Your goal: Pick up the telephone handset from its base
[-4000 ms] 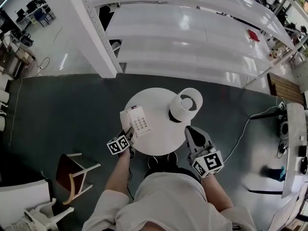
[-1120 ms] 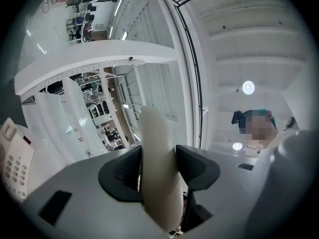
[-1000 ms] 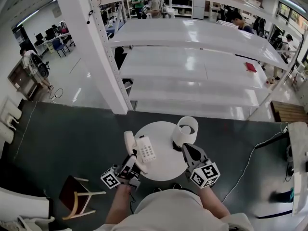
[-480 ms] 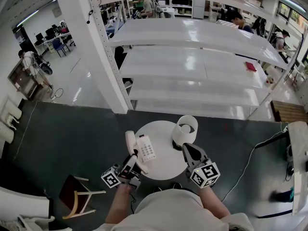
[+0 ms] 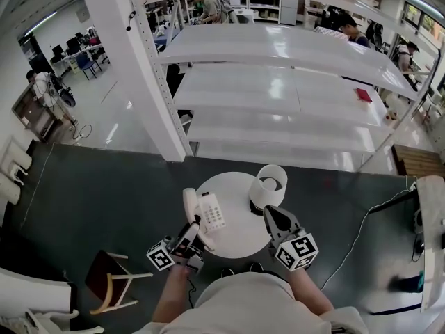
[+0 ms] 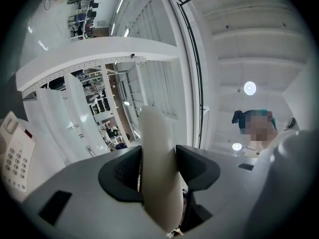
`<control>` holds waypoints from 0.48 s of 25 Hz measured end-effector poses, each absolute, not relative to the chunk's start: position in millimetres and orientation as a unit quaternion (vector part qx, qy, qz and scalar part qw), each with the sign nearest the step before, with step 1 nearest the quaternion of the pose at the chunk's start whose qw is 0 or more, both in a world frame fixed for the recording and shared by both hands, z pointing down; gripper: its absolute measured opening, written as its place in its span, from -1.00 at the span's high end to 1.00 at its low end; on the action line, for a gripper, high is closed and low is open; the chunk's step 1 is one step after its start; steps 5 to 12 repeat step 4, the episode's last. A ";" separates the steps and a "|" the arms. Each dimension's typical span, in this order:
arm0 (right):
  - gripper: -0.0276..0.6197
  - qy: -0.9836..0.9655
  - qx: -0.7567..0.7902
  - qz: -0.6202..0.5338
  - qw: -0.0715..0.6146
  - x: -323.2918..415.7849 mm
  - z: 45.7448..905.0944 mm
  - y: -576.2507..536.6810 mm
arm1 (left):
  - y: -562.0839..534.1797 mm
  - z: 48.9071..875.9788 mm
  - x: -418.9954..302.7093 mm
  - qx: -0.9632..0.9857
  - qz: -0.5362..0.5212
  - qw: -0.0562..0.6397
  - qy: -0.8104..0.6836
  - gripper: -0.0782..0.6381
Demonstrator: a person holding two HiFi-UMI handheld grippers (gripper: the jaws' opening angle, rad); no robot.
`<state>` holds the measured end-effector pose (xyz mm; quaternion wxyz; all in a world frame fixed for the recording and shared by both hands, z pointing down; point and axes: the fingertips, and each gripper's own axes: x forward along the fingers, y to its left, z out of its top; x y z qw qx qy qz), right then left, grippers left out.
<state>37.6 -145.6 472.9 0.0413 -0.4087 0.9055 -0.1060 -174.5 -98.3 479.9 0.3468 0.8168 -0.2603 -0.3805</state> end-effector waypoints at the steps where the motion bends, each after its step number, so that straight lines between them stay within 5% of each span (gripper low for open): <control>1: 0.90 0.906 -0.408 -0.106 0.041 36.8 473.3 -145.3 | -98.0 479.9 -174.7 0.817 -0.380 0.347 -0.260 0.17; 12: 0.90 0.906 -0.408 -0.106 0.040 35.2 475.0 -144.3 | -97.2 482.5 -175.1 0.816 -0.373 0.352 -0.265 0.17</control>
